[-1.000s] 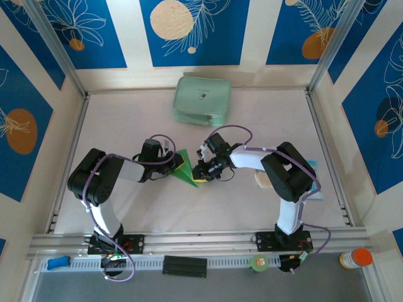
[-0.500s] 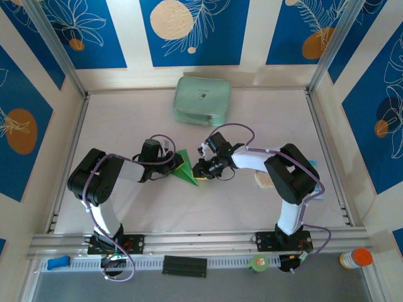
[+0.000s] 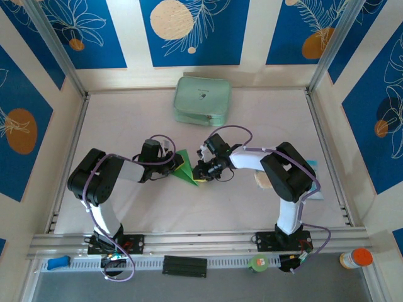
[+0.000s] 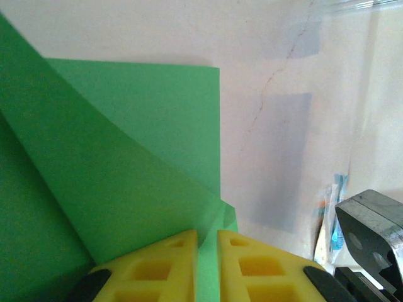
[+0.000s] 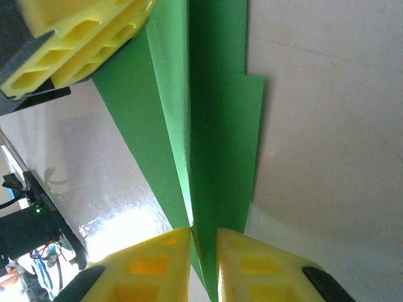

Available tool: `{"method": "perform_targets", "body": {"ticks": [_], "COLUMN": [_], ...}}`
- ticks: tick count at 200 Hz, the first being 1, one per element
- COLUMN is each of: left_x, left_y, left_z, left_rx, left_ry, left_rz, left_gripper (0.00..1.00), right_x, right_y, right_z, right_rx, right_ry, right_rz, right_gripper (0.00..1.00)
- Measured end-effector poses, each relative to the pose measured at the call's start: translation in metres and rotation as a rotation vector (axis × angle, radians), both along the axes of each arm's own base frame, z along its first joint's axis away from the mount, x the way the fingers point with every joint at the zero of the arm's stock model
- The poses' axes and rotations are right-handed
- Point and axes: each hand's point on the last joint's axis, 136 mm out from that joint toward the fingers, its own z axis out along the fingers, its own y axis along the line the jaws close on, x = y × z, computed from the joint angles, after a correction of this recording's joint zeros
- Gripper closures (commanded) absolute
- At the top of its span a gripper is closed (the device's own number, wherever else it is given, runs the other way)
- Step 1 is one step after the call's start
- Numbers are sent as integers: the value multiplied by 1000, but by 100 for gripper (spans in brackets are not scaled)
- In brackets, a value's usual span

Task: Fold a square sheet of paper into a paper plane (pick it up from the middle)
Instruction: Fourth fold the wing at the center of the table.

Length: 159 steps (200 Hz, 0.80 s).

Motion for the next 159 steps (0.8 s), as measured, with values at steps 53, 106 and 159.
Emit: {"method": "perform_targets", "body": {"ticks": [53,106,159], "left_x": [0,0,0], "left_y": [0,0,-3], "left_z": [0,2,26], "left_rx": [0,-1,-32], "left_ry": [0,-1,-48], "left_rz": [0,0,-18], "left_gripper": [83,80,74], "right_x": [-1,0,1], "right_y": [2,3,1], "right_z": [-8,-12,-14], "right_rx": [3,32,65], "right_ry": [26,52,78], "right_rz": [5,-8,-21], "right_gripper": [88,91,92]}}
